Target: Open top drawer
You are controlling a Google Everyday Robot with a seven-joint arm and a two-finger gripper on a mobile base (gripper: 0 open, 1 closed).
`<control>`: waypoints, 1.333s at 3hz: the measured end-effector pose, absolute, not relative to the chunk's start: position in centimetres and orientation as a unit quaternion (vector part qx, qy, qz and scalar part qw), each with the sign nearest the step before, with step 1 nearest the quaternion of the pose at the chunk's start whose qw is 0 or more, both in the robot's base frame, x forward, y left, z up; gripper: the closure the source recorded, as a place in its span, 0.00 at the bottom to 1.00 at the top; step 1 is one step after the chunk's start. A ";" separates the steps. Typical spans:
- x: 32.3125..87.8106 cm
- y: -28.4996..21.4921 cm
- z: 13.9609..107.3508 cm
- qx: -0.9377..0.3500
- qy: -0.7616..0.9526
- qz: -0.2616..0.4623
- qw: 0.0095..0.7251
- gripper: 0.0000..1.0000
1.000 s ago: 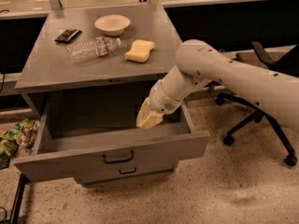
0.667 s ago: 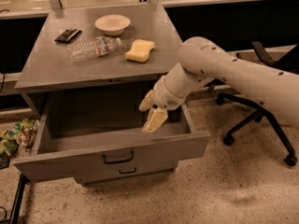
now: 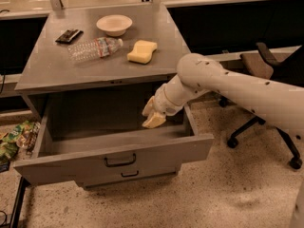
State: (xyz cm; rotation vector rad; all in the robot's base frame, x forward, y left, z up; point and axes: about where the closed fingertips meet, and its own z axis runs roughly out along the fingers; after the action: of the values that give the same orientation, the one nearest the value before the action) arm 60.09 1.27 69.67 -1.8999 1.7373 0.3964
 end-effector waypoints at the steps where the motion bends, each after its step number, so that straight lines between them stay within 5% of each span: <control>1: 61.0 1.7 68.6 -0.703 0.643 0.140 0.271 0.80; 2: 60.0 3.3 67.2 -0.708 0.635 0.162 0.263 1.00; 4: 56.8 6.3 65.9 -0.716 0.619 0.220 0.237 1.00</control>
Offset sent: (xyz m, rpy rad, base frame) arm -0.0135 0.0376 -0.0376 0.0403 0.0612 0.0647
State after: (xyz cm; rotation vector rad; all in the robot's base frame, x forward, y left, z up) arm 56.77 6.31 65.89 -1.9616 1.6964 0.6020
